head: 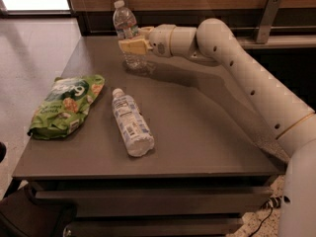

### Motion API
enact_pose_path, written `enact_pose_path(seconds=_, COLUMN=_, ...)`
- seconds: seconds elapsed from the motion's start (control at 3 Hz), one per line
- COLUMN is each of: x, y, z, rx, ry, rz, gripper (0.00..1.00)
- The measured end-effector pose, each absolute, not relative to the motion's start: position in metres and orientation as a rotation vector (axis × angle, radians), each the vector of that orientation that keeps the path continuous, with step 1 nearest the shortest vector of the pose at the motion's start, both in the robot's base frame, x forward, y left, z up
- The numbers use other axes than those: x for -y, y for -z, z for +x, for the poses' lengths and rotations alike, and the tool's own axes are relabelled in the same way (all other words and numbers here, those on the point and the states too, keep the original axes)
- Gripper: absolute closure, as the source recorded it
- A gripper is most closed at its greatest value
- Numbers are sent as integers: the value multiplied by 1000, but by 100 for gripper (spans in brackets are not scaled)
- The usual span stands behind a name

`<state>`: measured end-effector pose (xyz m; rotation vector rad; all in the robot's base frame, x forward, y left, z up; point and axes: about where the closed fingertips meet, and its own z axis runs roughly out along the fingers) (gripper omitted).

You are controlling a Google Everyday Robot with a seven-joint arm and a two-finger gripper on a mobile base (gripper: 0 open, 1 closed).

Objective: Place water bottle upright

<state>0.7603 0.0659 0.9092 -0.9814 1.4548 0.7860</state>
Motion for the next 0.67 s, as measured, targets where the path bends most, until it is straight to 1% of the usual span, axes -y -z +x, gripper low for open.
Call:
enact_pose_path(seconds=0.33, x=-71, y=-904, z=758, rx=-1430, ry=-809, rz=-948, gripper=100)
enact_pose_path(seconds=0.67, x=-63, y=-892, z=747, rx=-1440, ry=-808, rz=-890, gripper=100)
